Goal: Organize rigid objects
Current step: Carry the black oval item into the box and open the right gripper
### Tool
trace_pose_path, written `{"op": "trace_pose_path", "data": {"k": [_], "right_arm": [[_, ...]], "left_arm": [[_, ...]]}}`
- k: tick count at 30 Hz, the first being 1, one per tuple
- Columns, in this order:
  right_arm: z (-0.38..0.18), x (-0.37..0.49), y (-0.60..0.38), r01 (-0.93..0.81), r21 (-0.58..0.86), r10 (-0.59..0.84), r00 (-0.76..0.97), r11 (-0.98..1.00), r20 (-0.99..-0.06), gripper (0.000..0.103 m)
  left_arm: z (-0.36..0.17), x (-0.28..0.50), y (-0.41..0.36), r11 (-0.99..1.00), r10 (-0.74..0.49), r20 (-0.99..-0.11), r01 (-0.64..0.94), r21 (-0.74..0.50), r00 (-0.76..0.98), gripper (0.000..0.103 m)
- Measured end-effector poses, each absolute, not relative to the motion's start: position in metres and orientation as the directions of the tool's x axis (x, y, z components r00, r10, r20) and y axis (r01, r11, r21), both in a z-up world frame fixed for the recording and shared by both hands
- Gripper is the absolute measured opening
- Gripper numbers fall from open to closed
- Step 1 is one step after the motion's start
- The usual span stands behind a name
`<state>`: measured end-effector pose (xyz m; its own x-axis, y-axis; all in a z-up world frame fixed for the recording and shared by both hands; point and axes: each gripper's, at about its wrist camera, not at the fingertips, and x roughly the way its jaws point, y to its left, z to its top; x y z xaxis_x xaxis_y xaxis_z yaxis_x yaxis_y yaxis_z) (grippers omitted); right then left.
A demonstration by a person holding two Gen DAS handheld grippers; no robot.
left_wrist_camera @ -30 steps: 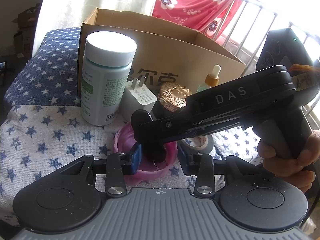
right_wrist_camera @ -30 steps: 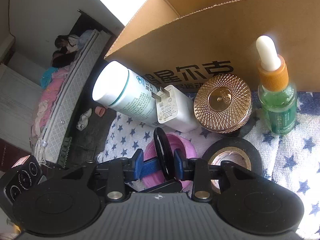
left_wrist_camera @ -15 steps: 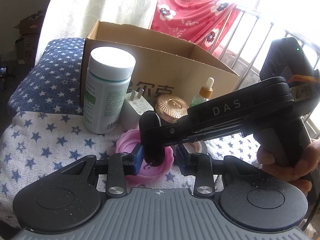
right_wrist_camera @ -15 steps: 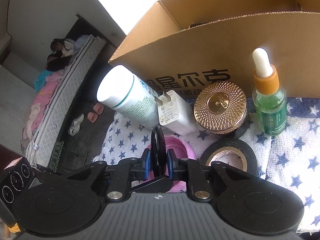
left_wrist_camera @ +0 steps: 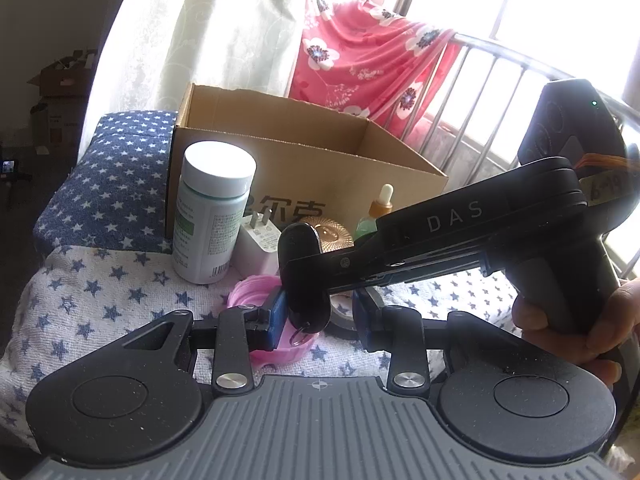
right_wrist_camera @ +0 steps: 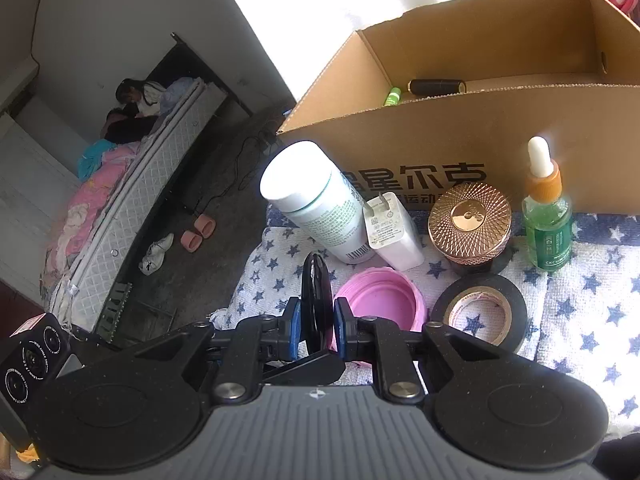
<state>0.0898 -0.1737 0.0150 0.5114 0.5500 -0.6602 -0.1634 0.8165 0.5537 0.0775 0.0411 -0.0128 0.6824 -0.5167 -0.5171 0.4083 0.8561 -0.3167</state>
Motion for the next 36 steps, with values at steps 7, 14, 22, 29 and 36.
{"op": "trace_pose_path", "data": {"k": [7, 14, 22, 29, 36], "right_arm": [[0.034, 0.075, -0.172, -0.197, 0.541, 0.55, 0.541, 0.818, -0.636, 0.019], [0.058, 0.063, -0.175, -0.244, 0.529, 0.559, 0.581, 0.813, -0.592, 0.019], [0.081, 0.077, -0.185, -0.292, 0.537, 0.589, 0.599, 0.792, -0.543, 0.019], [0.089, 0.118, -0.193, -0.271, 0.547, 0.58, 0.61, 0.793, -0.54, 0.018], [0.087, 0.193, -0.213, -0.208, 0.601, 0.594, 0.571, 0.772, -0.566, 0.018]], "left_arm": [[0.001, 0.064, 0.04, 0.857, -0.515, -0.482, 0.423, -0.294, 0.708, 0.034], [0.021, 0.052, 0.036, 0.863, -0.506, -0.434, 0.438, -0.253, 0.745, 0.034], [0.045, 0.063, 0.032, 0.869, -0.495, -0.407, 0.447, -0.213, 0.767, 0.034], [0.058, 0.116, 0.038, 0.84, -0.541, -0.436, 0.479, -0.253, 0.719, 0.034], [0.068, 0.19, 0.031, 0.833, -0.545, -0.52, 0.492, -0.251, 0.658, 0.034]]}}
